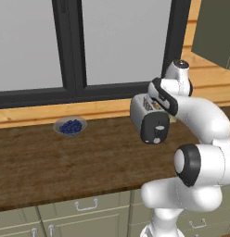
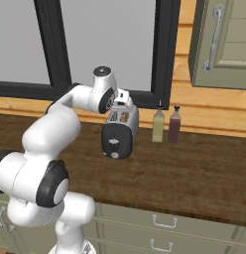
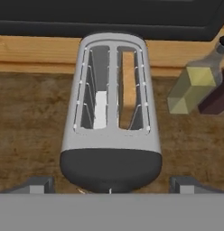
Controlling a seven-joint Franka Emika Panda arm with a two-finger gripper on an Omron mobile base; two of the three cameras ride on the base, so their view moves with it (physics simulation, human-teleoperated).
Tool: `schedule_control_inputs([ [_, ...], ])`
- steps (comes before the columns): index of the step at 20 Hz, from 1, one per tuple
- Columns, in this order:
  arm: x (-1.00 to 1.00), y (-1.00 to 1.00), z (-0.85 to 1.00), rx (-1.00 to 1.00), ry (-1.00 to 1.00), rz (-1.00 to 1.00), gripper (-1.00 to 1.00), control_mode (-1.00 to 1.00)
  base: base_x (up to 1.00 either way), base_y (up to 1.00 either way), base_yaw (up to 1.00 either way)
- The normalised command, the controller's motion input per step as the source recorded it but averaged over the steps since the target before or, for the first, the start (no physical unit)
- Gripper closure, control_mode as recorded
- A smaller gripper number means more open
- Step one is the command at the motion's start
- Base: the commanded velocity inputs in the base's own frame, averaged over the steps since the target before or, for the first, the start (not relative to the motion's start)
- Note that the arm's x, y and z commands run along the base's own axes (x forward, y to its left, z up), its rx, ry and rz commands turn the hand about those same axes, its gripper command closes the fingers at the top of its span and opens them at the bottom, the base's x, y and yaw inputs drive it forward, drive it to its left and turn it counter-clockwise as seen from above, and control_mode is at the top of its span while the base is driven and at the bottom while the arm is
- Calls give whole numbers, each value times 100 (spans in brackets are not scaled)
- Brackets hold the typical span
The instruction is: Start the toaster. Once the lever pops up, take the bread to the plate on the dining counter.
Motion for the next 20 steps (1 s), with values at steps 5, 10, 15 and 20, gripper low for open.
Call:
schedule_control_inputs([
  [5,37,0,-2,0,0,-3,-100,-100,0,0,0],
  [10,42,-8,-24,2,0,0,-100,-100,0,0,0],
  [15,27,-35,-24,6,6,0,-100,-100,0,0,0],
  [20,15,-21,-10,5,0,0,-100,-100,0,0,0],
])
